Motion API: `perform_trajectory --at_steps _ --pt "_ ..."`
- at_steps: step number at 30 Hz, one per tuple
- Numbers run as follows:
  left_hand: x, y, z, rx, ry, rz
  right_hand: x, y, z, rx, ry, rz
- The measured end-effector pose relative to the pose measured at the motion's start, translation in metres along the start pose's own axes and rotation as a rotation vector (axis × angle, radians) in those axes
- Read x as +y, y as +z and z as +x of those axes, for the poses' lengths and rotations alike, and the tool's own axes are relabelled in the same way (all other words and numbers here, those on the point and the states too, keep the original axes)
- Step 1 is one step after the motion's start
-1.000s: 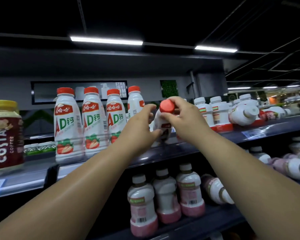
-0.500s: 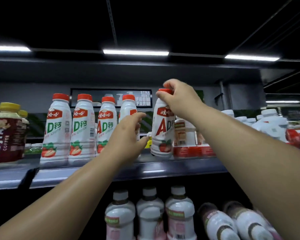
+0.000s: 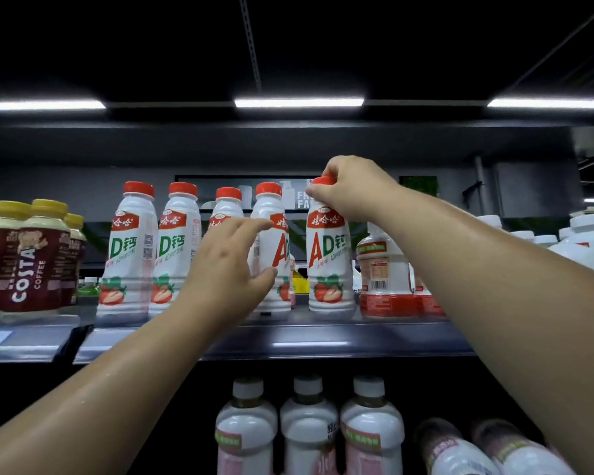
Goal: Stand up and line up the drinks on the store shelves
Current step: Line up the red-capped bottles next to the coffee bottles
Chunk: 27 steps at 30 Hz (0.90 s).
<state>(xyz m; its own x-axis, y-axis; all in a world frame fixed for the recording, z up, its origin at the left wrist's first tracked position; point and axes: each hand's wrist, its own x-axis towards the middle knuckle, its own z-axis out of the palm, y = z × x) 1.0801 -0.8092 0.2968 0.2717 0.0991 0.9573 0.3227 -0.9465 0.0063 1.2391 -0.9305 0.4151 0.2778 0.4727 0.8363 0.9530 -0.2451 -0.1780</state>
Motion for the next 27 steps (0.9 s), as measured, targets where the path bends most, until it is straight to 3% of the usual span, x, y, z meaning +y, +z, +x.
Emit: perform_trajectory --at_steps 3,9,13,15,20,24,27 --pt "-0.012 -0.004 -0.001 0.008 0.019 0.007 -0.004 0.003 0.002 0.01 0.055 -0.094" --pt "-0.037 -0.011 0.0 -0.006 0.05 0.021 -0.005 0.012 -0.007 -0.036 0.159 -0.011" --pt "-0.043 -0.008 0.0 -0.05 0.053 0.047 -0.024 0.022 -0.04 0.307 -0.027 -0.051" --pt "-0.047 -0.006 0.003 -0.066 0.057 0.063 -0.04 0.039 -0.065 0.361 -0.131 0.073" --pt "-0.05 -0.011 0.024 -0.025 0.074 0.105 -0.066 0.094 -0.105 0.148 -0.007 0.366" --pt "-0.05 -0.026 0.042 -0.007 0.04 0.336 -0.066 0.113 -0.108 0.041 0.1 0.288" --pt "-0.052 -0.032 0.044 -0.069 -0.002 0.372 -0.063 0.119 -0.109 -0.04 0.187 0.247"
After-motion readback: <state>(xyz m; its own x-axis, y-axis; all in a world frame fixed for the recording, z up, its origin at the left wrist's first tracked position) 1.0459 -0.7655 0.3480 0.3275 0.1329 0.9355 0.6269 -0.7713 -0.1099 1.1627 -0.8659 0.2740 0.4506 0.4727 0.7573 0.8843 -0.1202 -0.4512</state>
